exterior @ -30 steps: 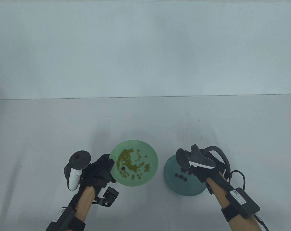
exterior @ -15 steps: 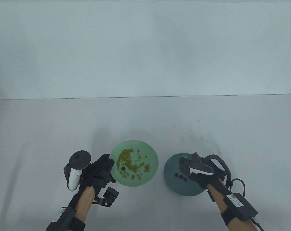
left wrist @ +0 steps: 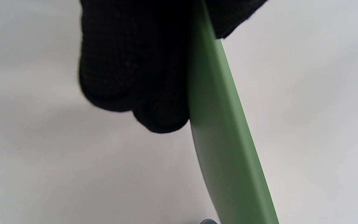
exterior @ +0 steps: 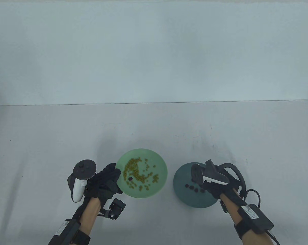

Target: Pick cranberries with hand pinch into plate

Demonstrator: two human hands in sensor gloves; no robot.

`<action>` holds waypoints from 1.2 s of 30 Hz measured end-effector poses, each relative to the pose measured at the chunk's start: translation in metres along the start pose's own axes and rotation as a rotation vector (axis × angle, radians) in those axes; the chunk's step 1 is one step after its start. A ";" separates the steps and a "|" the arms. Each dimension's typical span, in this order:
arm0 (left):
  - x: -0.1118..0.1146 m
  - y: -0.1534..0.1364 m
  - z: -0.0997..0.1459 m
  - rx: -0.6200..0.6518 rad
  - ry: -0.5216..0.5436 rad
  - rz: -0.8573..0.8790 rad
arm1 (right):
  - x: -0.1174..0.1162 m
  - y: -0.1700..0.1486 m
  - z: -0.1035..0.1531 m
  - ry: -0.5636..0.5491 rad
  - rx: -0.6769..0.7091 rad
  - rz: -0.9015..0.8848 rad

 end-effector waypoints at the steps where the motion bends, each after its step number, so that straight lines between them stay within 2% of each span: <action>1: 0.000 0.000 0.000 0.000 0.000 0.000 | 0.006 -0.001 0.002 -0.013 0.000 -0.004; 6: 0.000 0.000 0.000 0.001 0.000 0.000 | 0.040 0.000 0.012 -0.078 0.015 -0.013; 11: 0.001 0.001 0.000 0.003 -0.001 -0.003 | 0.081 0.015 0.027 -0.165 0.066 -0.002; 20: 0.002 0.001 0.000 0.007 -0.004 -0.005 | 0.137 0.069 0.050 -0.290 0.192 0.024; 26: 0.003 0.001 0.000 0.011 -0.006 -0.009 | 0.149 0.111 0.056 -0.317 0.278 0.016; 36: 0.004 0.002 0.000 0.015 -0.010 -0.011 | 0.144 0.168 0.057 -0.300 0.383 -0.017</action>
Point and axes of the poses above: the tracker on the back of each hand, its own y axis roughly to the thumb side, its own z axis roughly from the fingertips to the wrist, x = y × z, the point moved 3 cm from there along -z, roughly from the wrist to the fingertips, and after that the axes turned 12 degrees about -x, right-handed, at the moved point
